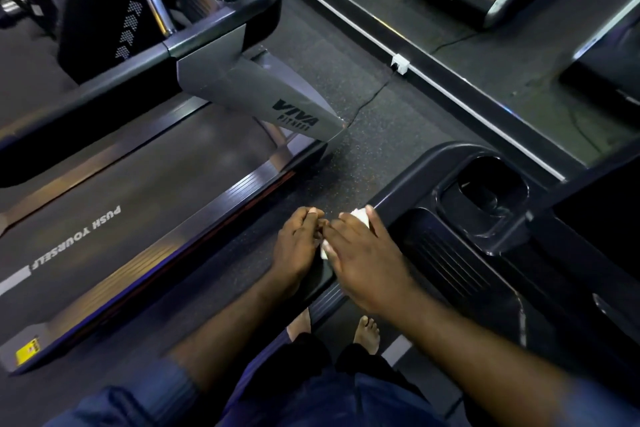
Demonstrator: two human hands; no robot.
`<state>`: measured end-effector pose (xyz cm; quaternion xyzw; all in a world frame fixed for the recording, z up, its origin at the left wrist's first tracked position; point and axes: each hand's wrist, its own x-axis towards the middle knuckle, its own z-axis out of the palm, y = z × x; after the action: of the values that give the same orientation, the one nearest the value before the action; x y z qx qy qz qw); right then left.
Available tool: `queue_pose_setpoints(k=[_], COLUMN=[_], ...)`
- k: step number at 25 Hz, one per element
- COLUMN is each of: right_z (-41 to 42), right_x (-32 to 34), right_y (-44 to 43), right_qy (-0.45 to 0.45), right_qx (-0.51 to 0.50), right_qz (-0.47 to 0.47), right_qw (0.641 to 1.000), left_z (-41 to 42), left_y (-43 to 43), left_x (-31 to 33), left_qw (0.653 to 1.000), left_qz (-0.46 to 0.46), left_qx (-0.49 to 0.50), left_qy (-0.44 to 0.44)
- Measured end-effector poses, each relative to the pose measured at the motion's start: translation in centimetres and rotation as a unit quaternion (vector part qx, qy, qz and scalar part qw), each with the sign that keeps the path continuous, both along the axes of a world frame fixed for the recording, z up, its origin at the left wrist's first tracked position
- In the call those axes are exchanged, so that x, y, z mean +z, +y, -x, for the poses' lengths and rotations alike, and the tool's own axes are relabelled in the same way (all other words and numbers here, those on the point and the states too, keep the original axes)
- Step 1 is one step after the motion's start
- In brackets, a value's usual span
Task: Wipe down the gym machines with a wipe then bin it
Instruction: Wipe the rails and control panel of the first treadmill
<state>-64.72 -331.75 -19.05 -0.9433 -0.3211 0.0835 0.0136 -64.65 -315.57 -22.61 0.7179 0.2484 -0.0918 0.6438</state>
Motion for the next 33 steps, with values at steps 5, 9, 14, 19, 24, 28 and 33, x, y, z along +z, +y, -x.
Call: queue_pose_setpoints(k=[5, 9, 14, 19, 24, 28, 33], right_z=[-5.7, -10.3, -1.0, -12.6, -8.3, -5.8, -17.7], right_x=[-0.4, -0.8, 0.3, 0.5, 0.5, 0.8, 1.0], right_y=[-5.5, -3.7, -3.4, -8.8, -5.4, -4.7, -11.7], right_qy=[-0.05, -0.011, 0.016, 0.009, 0.02, 0.017, 0.044], right_qx=[-0.156, -0.289, -0.184, -0.33, -0.309, -0.247, -0.446], right_qz=[0.029, 0.032, -0.002, 0.07, 0.028, 0.012, 0.101], right_qw=[0.986, 0.957, 0.983, 0.941, 0.95, 0.969, 0.888], left_z=[-2.4, -5.5, -9.0, -11.7, -13.9, -14.2, -13.8], left_y=[-1.7, -3.5, -5.3, -7.4, -8.2, -8.7, -9.5], left_x=[2.2, 2.8, 2.9, 3.0, 2.6, 2.2, 2.0], left_qw=[0.985, 0.99, 0.99, 0.987, 0.99, 0.988, 0.982], left_qz=[-0.077, -0.059, -0.016, -0.009, 0.004, 0.005, -0.011], left_qx=[-0.154, -0.101, -0.112, -0.149, -0.125, -0.14, -0.181], left_qy=[0.005, -0.078, -0.084, -0.065, -0.063, -0.058, -0.048])
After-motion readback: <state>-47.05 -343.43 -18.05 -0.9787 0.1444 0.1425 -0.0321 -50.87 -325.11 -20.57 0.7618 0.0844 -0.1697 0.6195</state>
